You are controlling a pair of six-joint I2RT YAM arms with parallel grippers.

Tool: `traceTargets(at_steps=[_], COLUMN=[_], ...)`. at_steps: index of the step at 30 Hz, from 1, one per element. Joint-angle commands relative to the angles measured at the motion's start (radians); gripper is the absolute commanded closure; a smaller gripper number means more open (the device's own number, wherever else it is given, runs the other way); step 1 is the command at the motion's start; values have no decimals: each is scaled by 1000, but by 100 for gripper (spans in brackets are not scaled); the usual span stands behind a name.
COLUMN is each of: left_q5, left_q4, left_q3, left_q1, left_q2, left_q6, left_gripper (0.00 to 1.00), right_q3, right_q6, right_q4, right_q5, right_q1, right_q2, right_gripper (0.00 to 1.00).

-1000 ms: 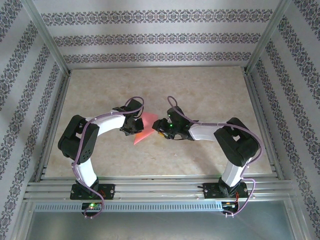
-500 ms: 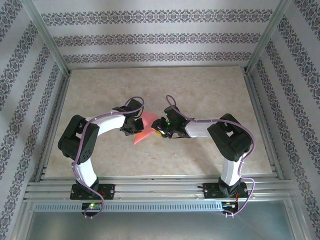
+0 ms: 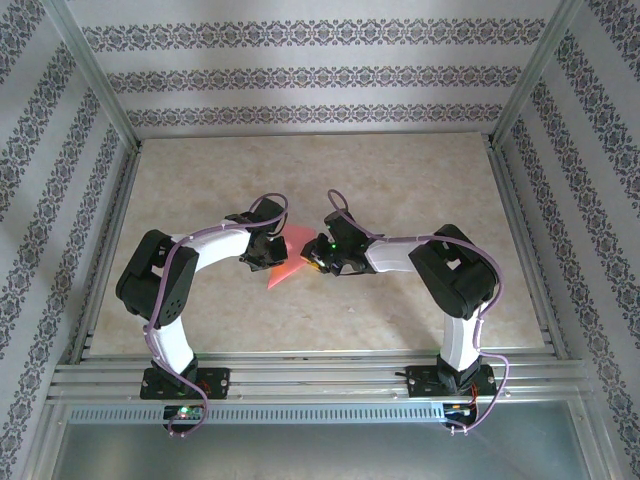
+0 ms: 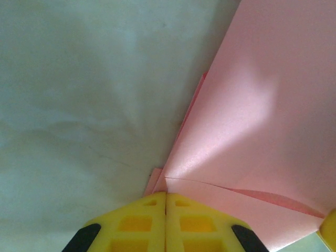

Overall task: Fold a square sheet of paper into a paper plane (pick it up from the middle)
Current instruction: Fold the wing for the fifth time at the center of the table.

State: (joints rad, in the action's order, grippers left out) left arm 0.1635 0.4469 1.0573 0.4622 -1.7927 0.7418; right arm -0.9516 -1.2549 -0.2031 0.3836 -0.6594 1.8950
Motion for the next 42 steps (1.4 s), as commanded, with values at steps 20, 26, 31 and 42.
traceTargets(at_steps=[20, 26, 31, 42], left_q5=[48, 103, 153, 51], left_q4=[-15, -114, -263, -531], left_q3=[-7, -68, -143, -250], left_q1=[-9, 0, 52, 288], left_q2=[76, 217, 298, 294], left_q6=[-76, -136, -191, -521], left_gripper=[81, 68, 54, 37], right_q3=[18, 126, 203, 349], right_q6=[28, 32, 20, -192], right_q4=[-41, -4, 68, 90], right_q5=[-25, -78, -134, -207], right_q1=[23, 43, 49, 73], right_q2=[-30, -175, -301, -473], right_gripper=[97, 99, 100, 99])
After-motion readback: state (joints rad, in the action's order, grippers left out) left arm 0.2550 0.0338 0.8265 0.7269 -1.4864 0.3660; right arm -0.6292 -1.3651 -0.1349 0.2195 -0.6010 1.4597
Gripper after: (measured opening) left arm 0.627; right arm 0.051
